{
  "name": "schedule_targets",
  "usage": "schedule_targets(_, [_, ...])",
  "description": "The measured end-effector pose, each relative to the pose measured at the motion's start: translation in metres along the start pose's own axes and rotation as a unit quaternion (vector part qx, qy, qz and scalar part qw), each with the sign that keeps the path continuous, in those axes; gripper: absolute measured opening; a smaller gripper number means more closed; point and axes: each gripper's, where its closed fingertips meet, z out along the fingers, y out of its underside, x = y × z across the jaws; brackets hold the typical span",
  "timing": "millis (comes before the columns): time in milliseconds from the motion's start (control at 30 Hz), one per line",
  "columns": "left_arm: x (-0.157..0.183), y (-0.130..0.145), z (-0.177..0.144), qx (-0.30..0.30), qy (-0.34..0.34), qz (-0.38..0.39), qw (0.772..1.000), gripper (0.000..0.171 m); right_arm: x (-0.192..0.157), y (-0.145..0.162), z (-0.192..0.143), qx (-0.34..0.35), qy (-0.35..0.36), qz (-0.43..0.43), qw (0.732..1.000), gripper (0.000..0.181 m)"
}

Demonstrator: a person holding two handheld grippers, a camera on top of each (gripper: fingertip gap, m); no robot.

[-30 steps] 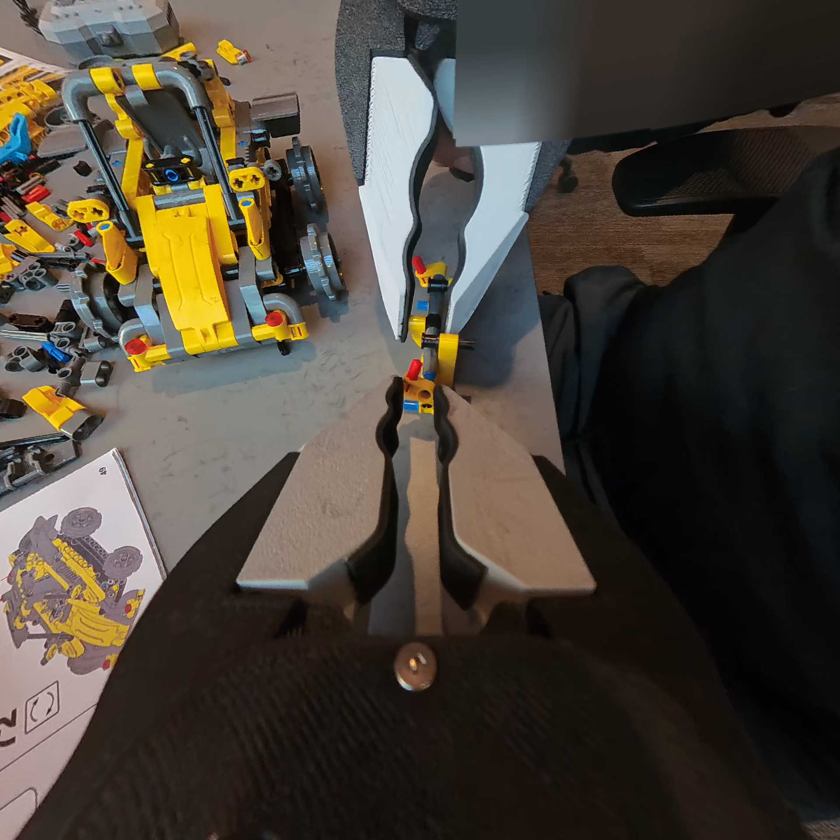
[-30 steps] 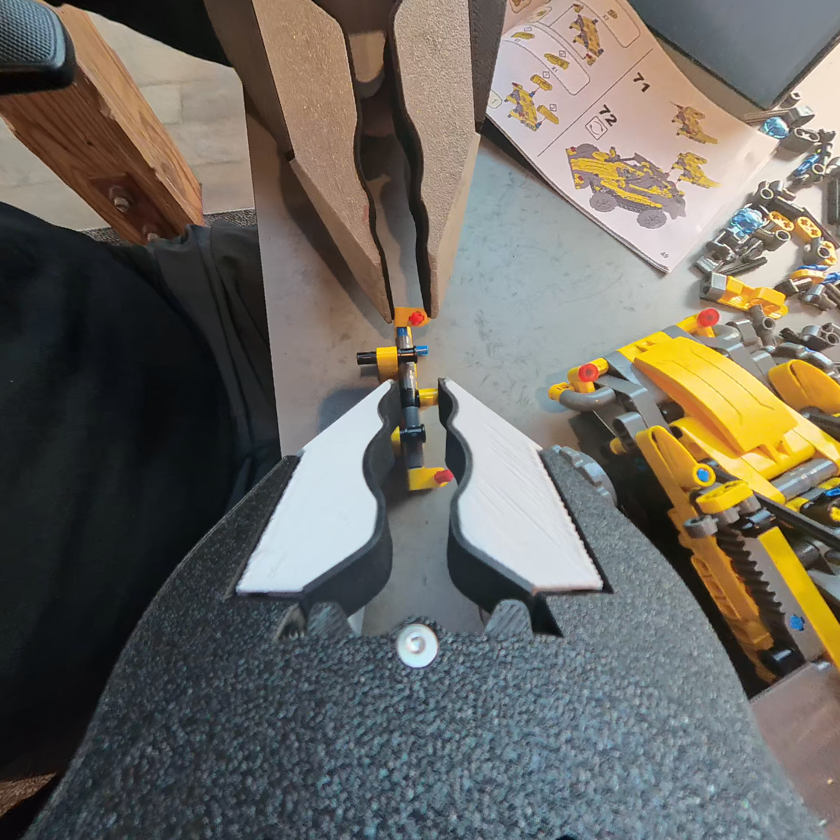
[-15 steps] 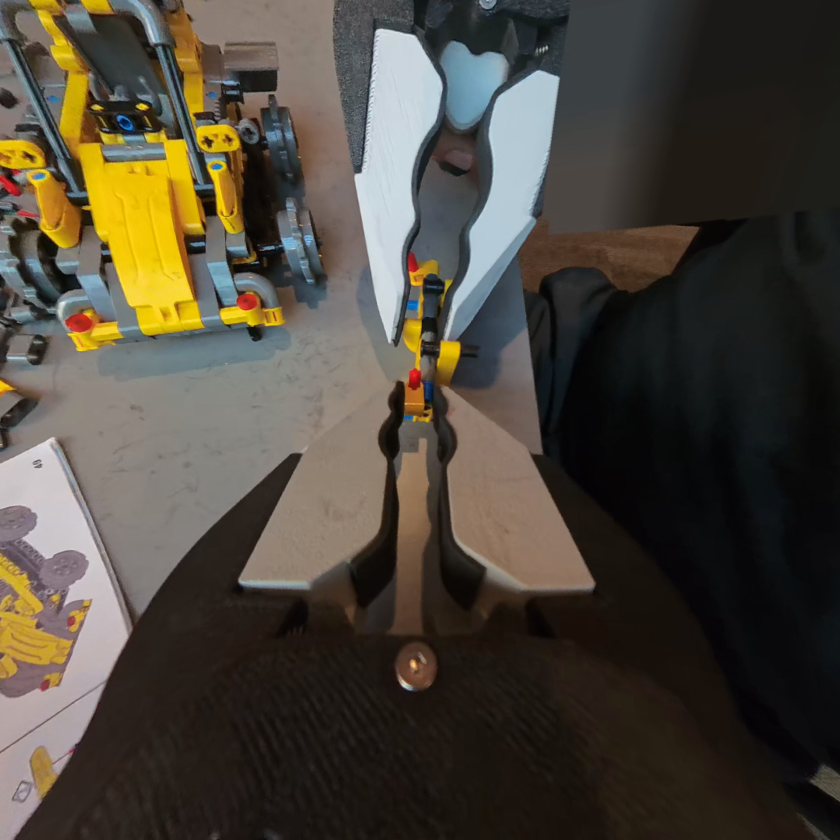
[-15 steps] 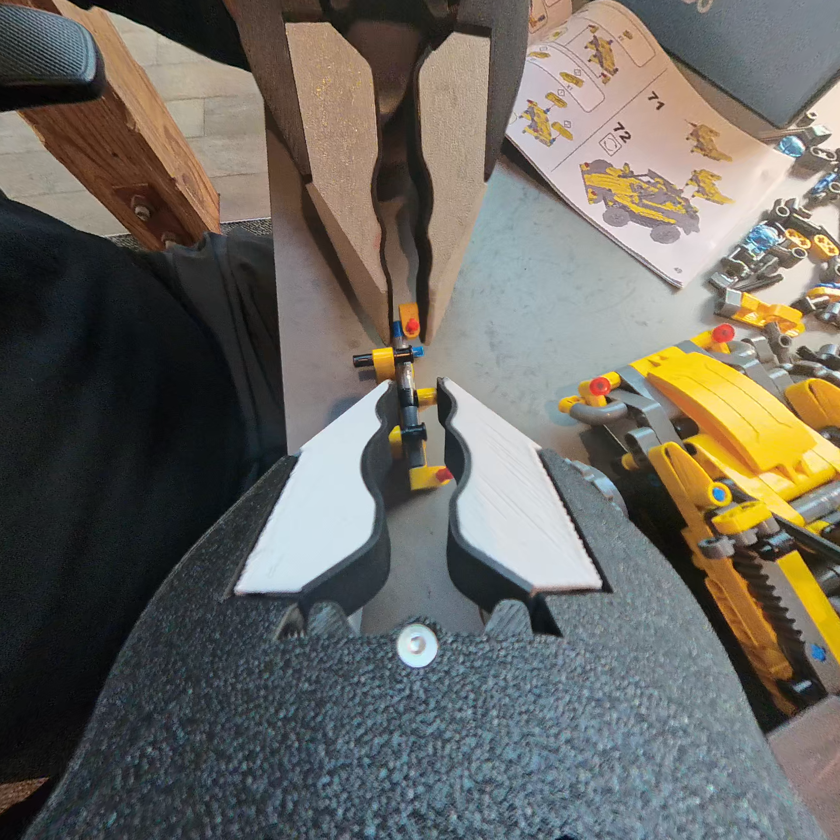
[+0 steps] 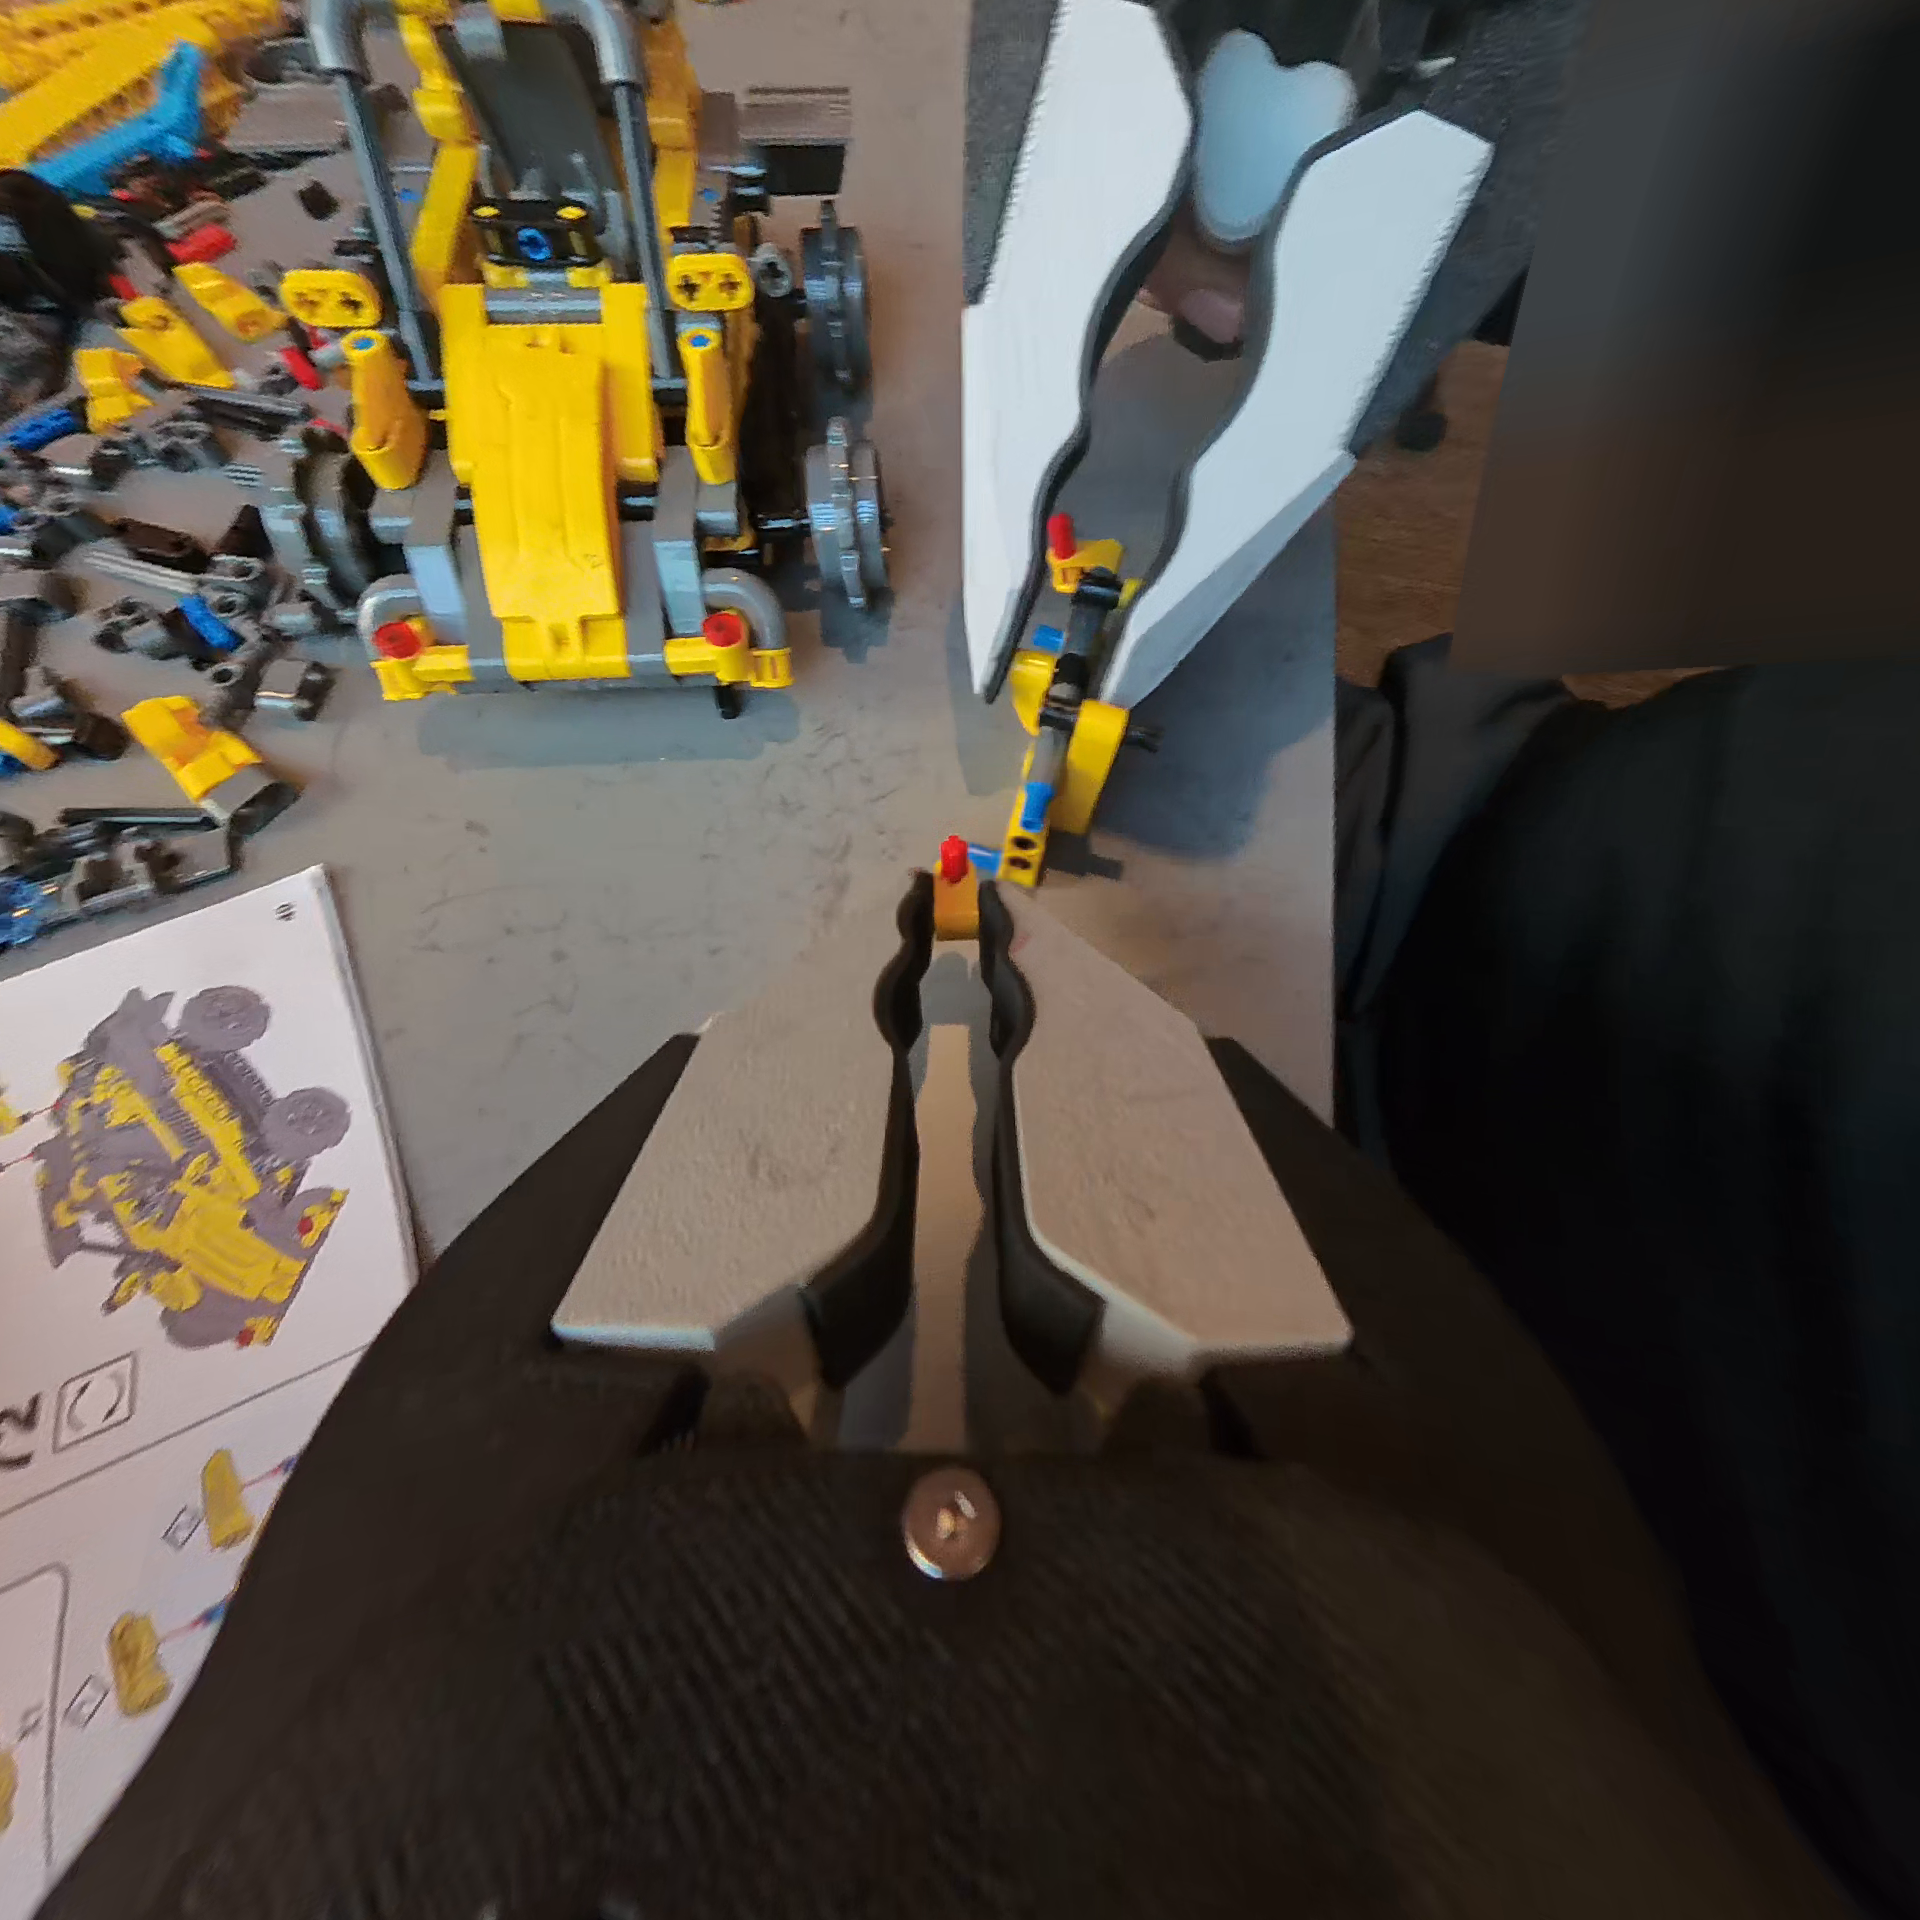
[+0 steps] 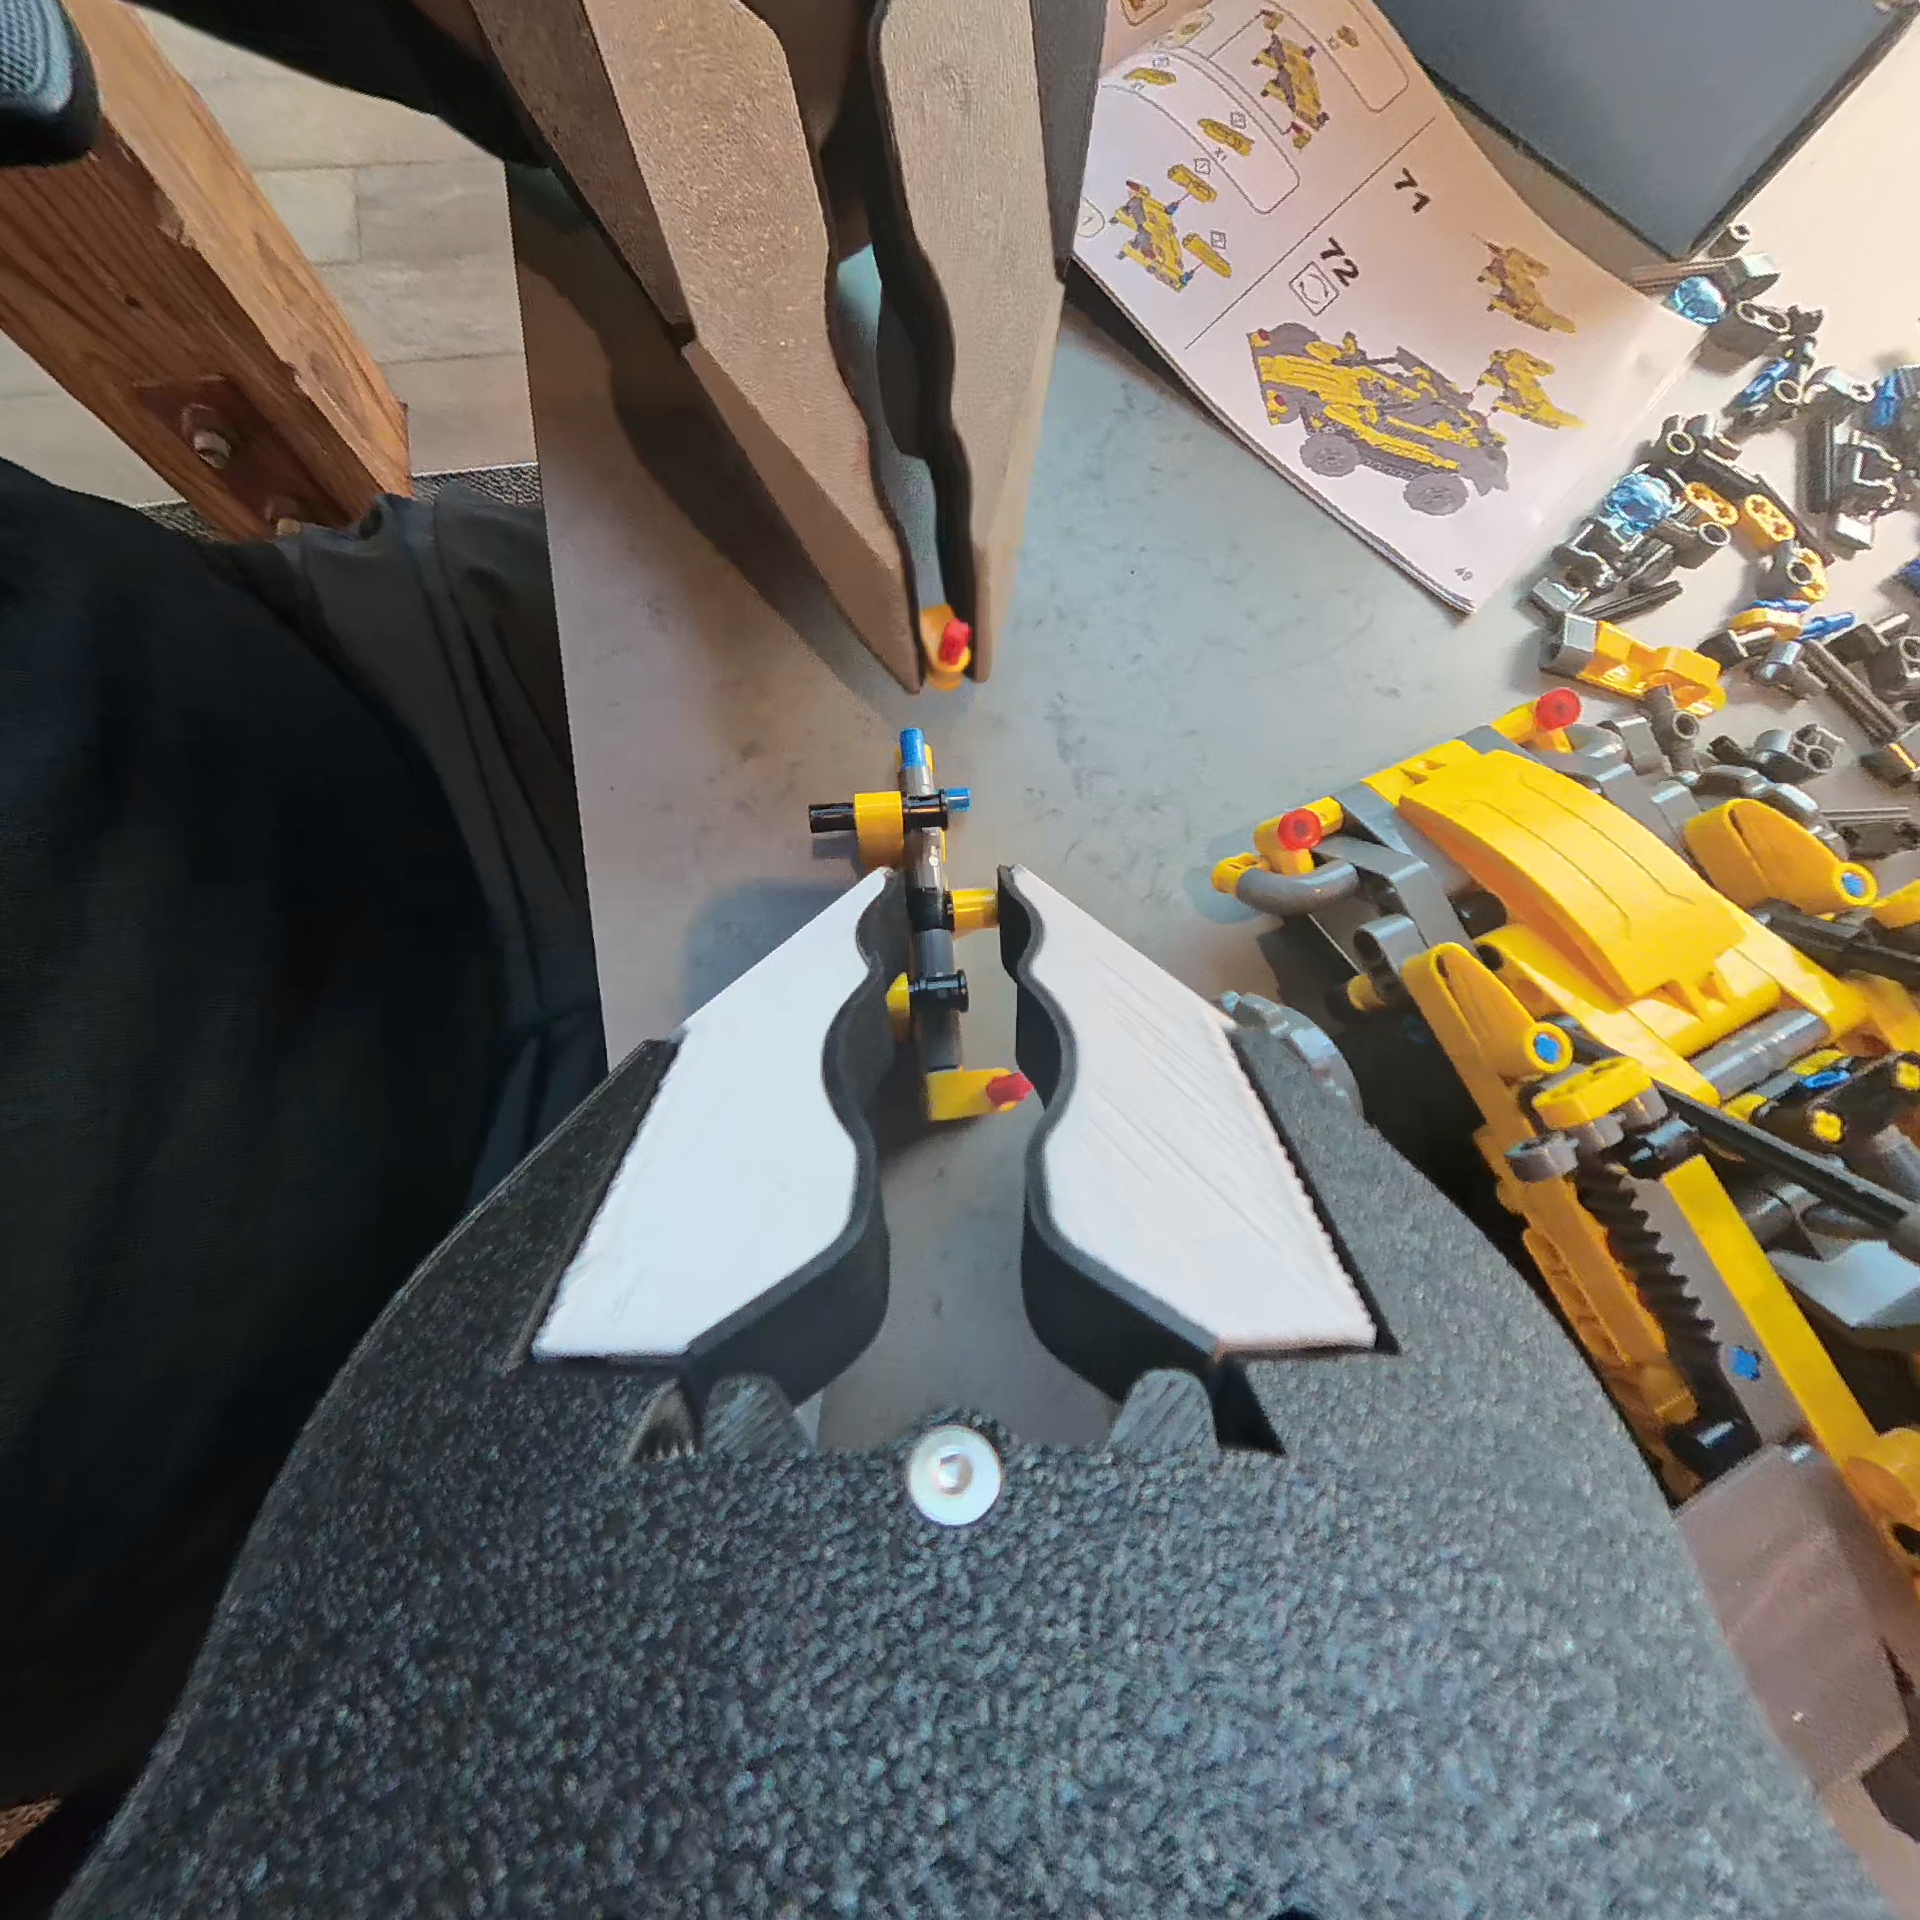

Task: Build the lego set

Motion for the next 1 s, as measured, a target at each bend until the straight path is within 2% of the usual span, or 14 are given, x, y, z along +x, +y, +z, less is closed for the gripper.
schedule_targets(133, [-0.016, -0.001, -0.005, 0.014, -0.059, -0.038, 0.997, 0.005, 0.001, -0.001, -0.005, 0.011, 0.01, 0.009, 1.0, 0.029])
schedule_targets(200, [-0.018, -0.005, -0.009, 0.033, -0.064, -0.061, 0.996, 0.005, 0.001, -0.001, -0.008, 0.019, 0.012, 0.017, 1.0, 0.036])
schedule_targets(267, [-0.015, -0.014, -0.013, 0.067, -0.059, -0.082, 0.993, 0.005, 0.004, -0.004, -0.014, 0.028, 0.024, 0.025, 0.999, 0.037])
schedule_targets(367, [-0.017, -0.028, -0.021, 0.13, -0.063, -0.138, 0.98, 0.005, 0.004, -0.028, -0.03, 0.083, 0.055, 0.021, 0.995, 0.036])
schedule_targets(500, [-0.016, -0.05, -0.031, 0.24, -0.041, -0.229, 0.942, 0.005, 0.009, -0.052, -0.03, 0.108, 0.137, 0.004, 0.985, 0.035])
schedule_targets(567, [-0.008, -0.059, -0.032, 0.276, -0.014, -0.262, 0.925, 0.005, 0.012, -0.061, -0.027, 0.117, 0.167, -0.013, 0.979, 0.033])
schedule_targets(667, [0.001, -0.069, -0.034, 0.311, 0.03, -0.312, 0.897, 0.005, 0.008, -0.071, -0.023, 0.128, 0.182, -0.041, 0.974, 0.033])
schedule_targets(733, [0.006, -0.075, -0.037, 0.335, 0.063, -0.348, 0.873, 0.005, 0.005, -0.076, -0.023, 0.136, 0.182, -0.05, 0.973, 0.026])
schedule_targets(900, [0.008, -0.076, -0.033, 0.371, 0.105, -0.42, 0.821, 0.004, 0.004, -0.081, -0.028, 0.159, 0.195, -0.039, 0.967, 0.019])
schedule_targets(1000, [0.006, -0.071, -0.028, 0.369, 0.106, -0.446, 0.809, 0.004, 0.006, -0.073, -0.023, 0.143, 0.203, -0.036, 0.968, 0.017])
